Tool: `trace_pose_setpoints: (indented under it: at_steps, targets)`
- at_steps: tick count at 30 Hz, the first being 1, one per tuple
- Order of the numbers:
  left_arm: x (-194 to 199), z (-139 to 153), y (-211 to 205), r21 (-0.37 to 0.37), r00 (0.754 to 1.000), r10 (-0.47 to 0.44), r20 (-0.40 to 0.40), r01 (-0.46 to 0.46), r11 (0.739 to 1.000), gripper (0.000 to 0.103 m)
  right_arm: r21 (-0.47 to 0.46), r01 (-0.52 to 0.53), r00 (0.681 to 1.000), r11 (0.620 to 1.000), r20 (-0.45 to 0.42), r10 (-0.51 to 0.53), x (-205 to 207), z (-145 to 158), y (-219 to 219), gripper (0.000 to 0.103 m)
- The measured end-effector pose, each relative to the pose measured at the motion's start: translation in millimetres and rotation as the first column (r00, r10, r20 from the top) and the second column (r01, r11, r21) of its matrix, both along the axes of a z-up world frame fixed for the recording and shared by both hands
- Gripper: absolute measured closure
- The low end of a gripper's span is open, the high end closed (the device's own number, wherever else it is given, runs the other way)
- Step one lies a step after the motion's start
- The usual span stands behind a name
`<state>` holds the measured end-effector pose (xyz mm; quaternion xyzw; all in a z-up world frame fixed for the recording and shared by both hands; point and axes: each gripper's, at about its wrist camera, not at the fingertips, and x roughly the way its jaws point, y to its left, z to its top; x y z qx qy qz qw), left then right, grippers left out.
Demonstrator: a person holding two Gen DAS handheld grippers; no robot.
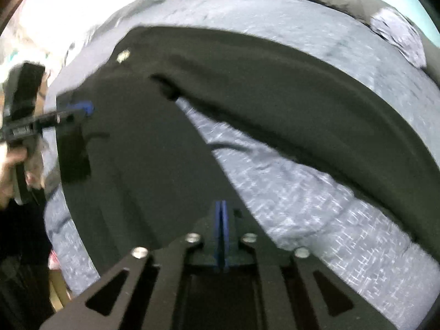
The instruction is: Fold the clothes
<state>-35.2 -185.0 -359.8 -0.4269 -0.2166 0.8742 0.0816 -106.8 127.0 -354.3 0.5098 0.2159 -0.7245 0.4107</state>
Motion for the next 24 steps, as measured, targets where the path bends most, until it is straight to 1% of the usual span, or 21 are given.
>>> trace_pose_setpoints:
  at_steps: [1,2,5,6,8,9,10,11,14,18,21,24]
  targets:
    - [-1,0,0,-0.001,1.000,-0.002,0.000,0.002,1.000,0.041,0.024,-0.007,1.000,1.000,-0.004,0.007,2,-4,-4,0.049]
    - [-1,1,0,-0.002,1.000,-0.005,-0.001,0.005,1.000,0.040,0.037,-0.009,1.000,0.999,-0.001,0.009,2,-8,-7,0.048]
    - [0,1,1,-0.004,1.000,-0.012,-0.003,0.012,1.000,0.041,0.062,-0.018,1.000,0.998,0.016,0.017,1,-20,-17,0.048]
    - [0,0,1,-0.007,1.000,-0.013,-0.001,0.013,1.000,0.040,0.067,-0.023,1.000,0.997,0.011,0.023,2,-22,-19,0.050]
    - [0,0,-2,-0.008,1.000,-0.007,0.002,0.007,1.000,0.040,0.073,-0.036,0.999,0.997,-0.009,0.037,3,-23,-22,0.080]
    - [0,-1,-3,-0.004,1.000,-0.002,0.003,0.002,1.000,0.040,0.076,-0.043,0.999,0.996,-0.019,0.044,4,-24,-23,0.085]
    - [-1,-1,-5,0.002,1.000,0.001,0.003,-0.001,1.000,0.041,0.079,-0.046,0.998,0.996,-0.029,0.049,4,-24,-23,0.093]
    - [-1,-1,-5,0.007,1.000,0.004,0.003,-0.004,1.000,0.040,0.082,-0.048,0.998,0.996,-0.040,0.051,4,-23,-22,0.097]
    - [-2,-1,-6,0.019,1.000,0.009,0.002,-0.009,1.000,0.040,0.079,-0.047,0.996,0.996,-0.074,0.053,3,-17,-19,0.099]
    - [-1,-2,-7,0.020,1.000,0.010,0.003,-0.010,1.000,0.040,0.033,0.006,0.996,0.999,-0.093,-0.003,-8,-4,-9,0.099]
    - [-1,-3,-7,0.023,1.000,0.013,0.004,-0.013,1.000,0.040,0.009,0.068,0.996,0.998,-0.063,-0.067,-21,-5,-9,0.099]
    - [1,-4,-7,0.019,1.000,0.014,0.003,-0.014,1.000,0.040,0.017,0.115,0.993,0.993,-0.038,-0.114,-25,-14,-9,0.099]
